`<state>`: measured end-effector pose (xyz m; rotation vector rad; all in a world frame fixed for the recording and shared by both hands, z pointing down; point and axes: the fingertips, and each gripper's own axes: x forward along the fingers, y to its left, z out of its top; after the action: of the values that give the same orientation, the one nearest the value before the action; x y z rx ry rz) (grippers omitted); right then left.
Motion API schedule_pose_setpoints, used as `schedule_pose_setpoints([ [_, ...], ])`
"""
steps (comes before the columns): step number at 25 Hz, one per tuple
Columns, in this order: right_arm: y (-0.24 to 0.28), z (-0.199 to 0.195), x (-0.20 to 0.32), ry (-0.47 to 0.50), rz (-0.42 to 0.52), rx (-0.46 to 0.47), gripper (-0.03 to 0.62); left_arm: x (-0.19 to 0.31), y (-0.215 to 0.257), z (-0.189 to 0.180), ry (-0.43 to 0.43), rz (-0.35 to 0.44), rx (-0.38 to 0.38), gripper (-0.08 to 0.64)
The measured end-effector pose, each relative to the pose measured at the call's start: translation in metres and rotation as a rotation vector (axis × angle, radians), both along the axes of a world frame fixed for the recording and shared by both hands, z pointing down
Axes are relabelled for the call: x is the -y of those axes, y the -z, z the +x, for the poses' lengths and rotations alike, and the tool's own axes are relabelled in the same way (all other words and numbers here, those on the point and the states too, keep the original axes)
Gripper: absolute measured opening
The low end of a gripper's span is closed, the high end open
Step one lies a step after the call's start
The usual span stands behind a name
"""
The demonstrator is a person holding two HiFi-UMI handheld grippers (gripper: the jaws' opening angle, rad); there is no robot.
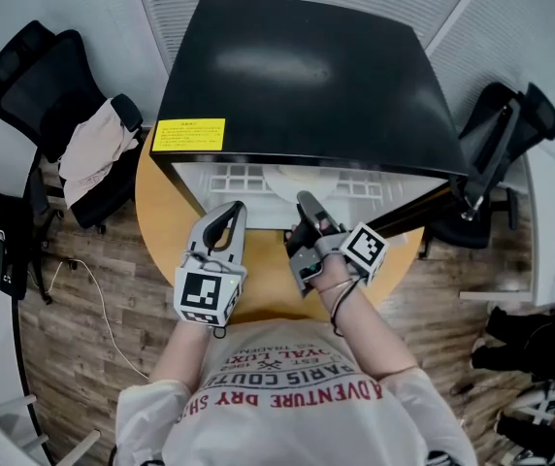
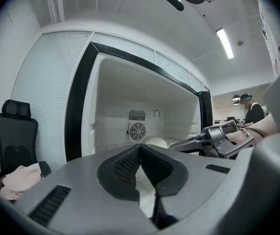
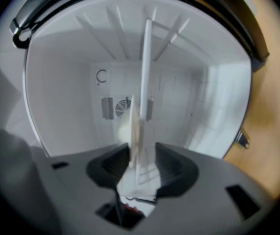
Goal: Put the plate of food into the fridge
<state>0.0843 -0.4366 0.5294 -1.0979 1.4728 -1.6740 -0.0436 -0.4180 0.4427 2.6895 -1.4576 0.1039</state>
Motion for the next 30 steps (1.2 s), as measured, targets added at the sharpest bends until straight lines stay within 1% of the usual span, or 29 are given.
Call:
schedule_pose_setpoints([
  [6, 0.002, -0.006, 0.009, 0.016, 0.011, -0.013, 0.187, 0.0, -0.001, 0.003, -0.008, -0.003, 0.007, 0.028],
  [11, 0.003, -0.006, 0.008, 0.037, 0.019, -0.045, 0.187, 0.0, -0.001, 0.003, -0.011, 0.001, 0.012, 0.028],
  [19, 0.018, -0.026, -0.016, 0.113, 0.071, -0.088, 0.187, -0.007, 0.003, 0.008, -0.018, 0.01, 0.015, 0.028],
  [20, 0.019, -0.028, -0.021, 0.123, 0.075, -0.11, 0.185, -0.009, 0.003, 0.009, -0.019, 0.01, 0.015, 0.028],
  [21, 0.018, -0.028, -0.025, 0.133, 0.079, -0.148, 0.153, -0.01, 0.004, 0.009, -0.021, 0.009, 0.015, 0.028],
  [22, 0.016, -0.026, -0.029, 0.144, 0.082, -0.194, 0.071, -0.012, 0.004, 0.01, -0.022, 0.009, 0.014, 0.028],
  [23, 0.016, -0.025, -0.033, 0.153, 0.087, -0.238, 0.044, -0.015, 0.005, 0.01, -0.024, 0.01, 0.013, 0.028],
  [25, 0.018, -0.019, -0.038, 0.154, 0.118, -0.306, 0.035, -0.02, 0.007, 0.01, -0.028, 0.014, 0.012, 0.028],
  [27, 0.027, -0.011, -0.04, 0.14, 0.189, -0.39, 0.031, -0.025, 0.009, 0.01, -0.03, 0.018, 0.012, 0.028],
  [28, 0.033, -0.007, -0.041, 0.132, 0.239, -0.457, 0.029, -0.027, 0.009, 0.009, -0.03, 0.017, 0.011, 0.028],
  [30, 0.044, 0.001, -0.044, 0.124, 0.334, -0.628, 0.029, -0.031, 0.009, 0.009, -0.032, 0.013, 0.011, 0.028],
])
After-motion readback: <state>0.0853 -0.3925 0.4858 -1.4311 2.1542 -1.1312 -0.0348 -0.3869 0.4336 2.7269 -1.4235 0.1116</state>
